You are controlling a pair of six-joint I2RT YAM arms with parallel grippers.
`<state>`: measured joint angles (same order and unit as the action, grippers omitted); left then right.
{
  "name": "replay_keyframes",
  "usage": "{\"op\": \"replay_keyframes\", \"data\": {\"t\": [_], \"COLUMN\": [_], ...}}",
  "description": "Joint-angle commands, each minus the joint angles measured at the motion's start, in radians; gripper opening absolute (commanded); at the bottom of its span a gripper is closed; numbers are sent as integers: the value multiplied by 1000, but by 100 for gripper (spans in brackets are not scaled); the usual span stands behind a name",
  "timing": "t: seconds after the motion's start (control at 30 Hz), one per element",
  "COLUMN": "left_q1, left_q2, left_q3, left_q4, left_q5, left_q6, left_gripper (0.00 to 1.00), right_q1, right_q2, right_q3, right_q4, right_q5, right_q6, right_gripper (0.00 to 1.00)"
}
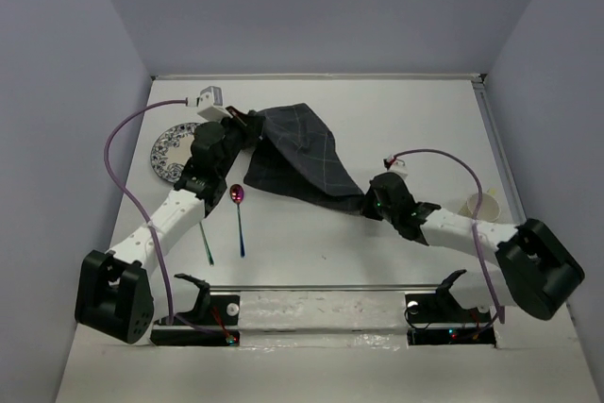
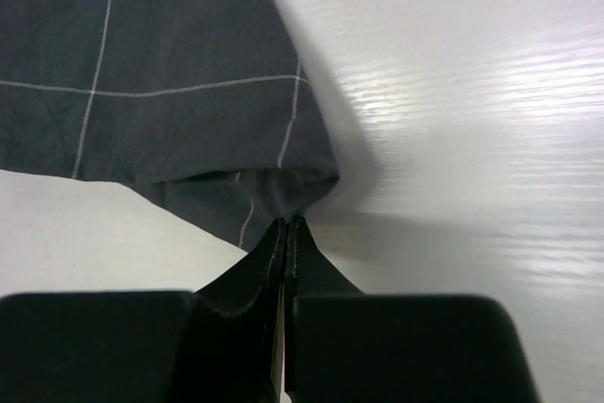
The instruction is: Set the dinner table for one person
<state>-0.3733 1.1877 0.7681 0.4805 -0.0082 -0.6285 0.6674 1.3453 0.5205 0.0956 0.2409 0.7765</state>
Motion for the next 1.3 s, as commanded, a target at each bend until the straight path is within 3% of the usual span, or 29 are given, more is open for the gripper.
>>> {"op": "replay_keyframes", "data": {"t": [0.0,0.2,0.33,0.47,0.57,0.7,0.8,0.97,1.07,1.13,1.27], "left_q1": [2,14,16,22,31,46,97,125,126,128,129], "left_q2": [-37,-54,-25,62,150,274,432,549,560,535,426], "left_q3": [134,250,325,453,526,733,914,1195,1218,1154,842], "left_q4": [29,-3,-11,-46,-71,-154,-218,-286,-290,-261,-84], "left_q5": [-9,-30,-33,-45,-38,-33,-6,77,89,114,131], "left_q6": [27,15,10,32,39,64,52,53,52,36,-32], "left_gripper": [0,0,0,0,0,0,0,0,0,0,0], "right_q1": [3,3,-6,-109,-233,-429,-508,-520,-520,-520,-520], "right_q2": [-219,-478,-480,-365,-266,-102,64,286,308,275,82], "right_q3": [103,263,410,564,627,775,1004,1446,1539,1531,1182], "right_q4": [-276,-471,-491,-430,-353,-286,-292,-336,-339,-343,-271], "right_q5": [216,405,520,565,450,295,226,248,245,232,132], "right_q6": [-152,-290,-371,-525,-586,-629,-666,-807,-841,-842,-778], "right_gripper": [0,0,0,0,0,0,0,0,0,0,0]}}
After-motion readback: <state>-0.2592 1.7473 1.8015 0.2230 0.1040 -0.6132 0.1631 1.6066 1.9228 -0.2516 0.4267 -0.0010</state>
